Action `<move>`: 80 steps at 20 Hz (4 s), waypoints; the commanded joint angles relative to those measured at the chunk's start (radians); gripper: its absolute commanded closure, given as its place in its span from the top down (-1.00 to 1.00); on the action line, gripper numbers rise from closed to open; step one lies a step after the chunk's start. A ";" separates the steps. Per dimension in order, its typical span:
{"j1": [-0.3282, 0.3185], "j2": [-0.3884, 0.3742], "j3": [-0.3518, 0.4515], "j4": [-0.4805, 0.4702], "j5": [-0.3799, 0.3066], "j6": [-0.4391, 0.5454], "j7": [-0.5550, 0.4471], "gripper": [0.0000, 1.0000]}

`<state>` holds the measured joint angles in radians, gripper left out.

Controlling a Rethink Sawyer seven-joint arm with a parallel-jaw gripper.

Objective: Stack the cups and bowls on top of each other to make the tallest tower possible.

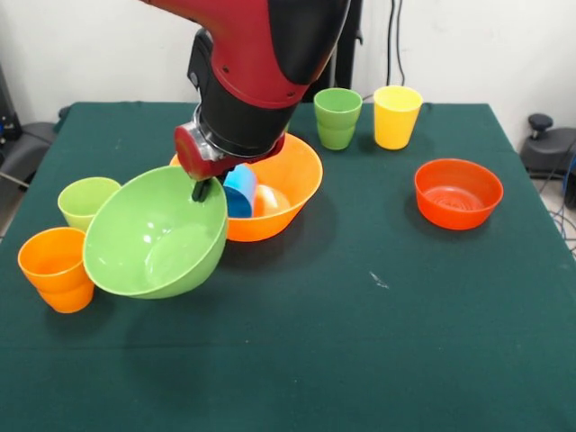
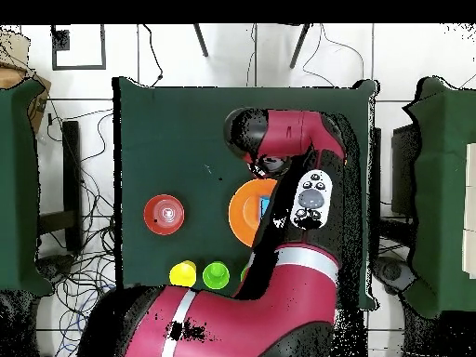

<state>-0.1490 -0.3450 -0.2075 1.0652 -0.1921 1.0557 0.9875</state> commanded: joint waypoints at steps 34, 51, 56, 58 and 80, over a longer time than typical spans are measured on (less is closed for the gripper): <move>-0.111 0.065 0.177 -0.029 0.037 0.158 -0.082 1.00; -0.103 0.162 0.185 -0.157 -0.047 0.195 -0.078 1.00; -0.089 0.240 0.174 -0.224 -0.078 0.201 -0.121 1.00; -0.091 0.263 0.178 -0.240 -0.075 0.197 -0.132 1.00; -0.160 0.092 0.290 -0.128 -0.028 0.368 -0.330 1.00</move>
<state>-0.2861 -0.1967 -0.0606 0.8695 -0.1817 1.2725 0.9797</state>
